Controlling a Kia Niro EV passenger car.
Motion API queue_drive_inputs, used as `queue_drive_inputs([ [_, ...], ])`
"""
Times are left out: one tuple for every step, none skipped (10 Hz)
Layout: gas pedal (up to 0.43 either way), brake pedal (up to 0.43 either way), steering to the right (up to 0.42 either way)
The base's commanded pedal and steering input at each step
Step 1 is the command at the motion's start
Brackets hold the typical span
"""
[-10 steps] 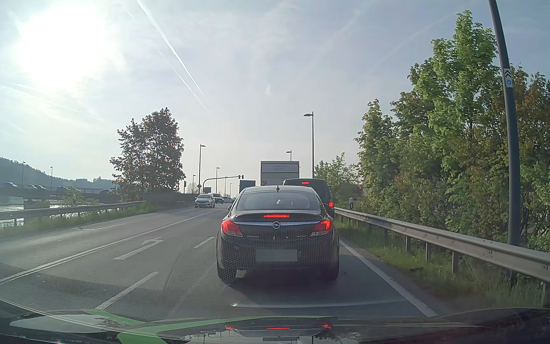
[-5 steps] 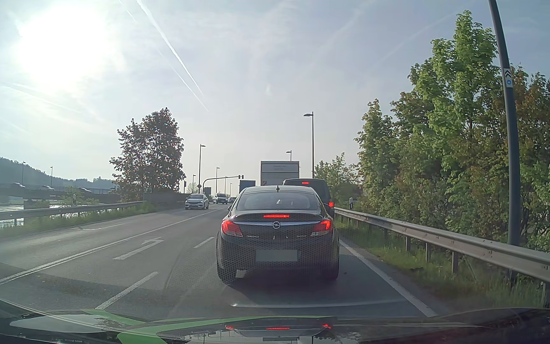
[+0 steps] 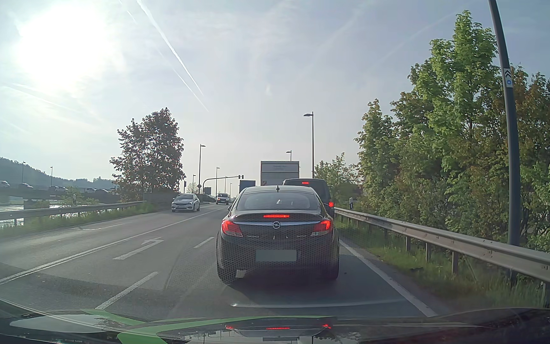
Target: Follow the waypoints while adhering to traffic rules and regulations
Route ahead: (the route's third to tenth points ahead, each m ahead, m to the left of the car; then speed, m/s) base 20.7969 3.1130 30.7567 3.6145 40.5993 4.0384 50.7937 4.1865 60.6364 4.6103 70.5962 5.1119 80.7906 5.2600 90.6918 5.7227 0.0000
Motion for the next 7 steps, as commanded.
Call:
queue_drive_inputs([
  [0.000,0.268,0.000],
  [0.000,0.268,0.000],
  [0.000,0.268,0.000],
  [0.000,0.268,0.000],
  [0.000,0.268,0.000],
  [0.000,0.268,0.000],
  [0.000,0.268,0.000],
])
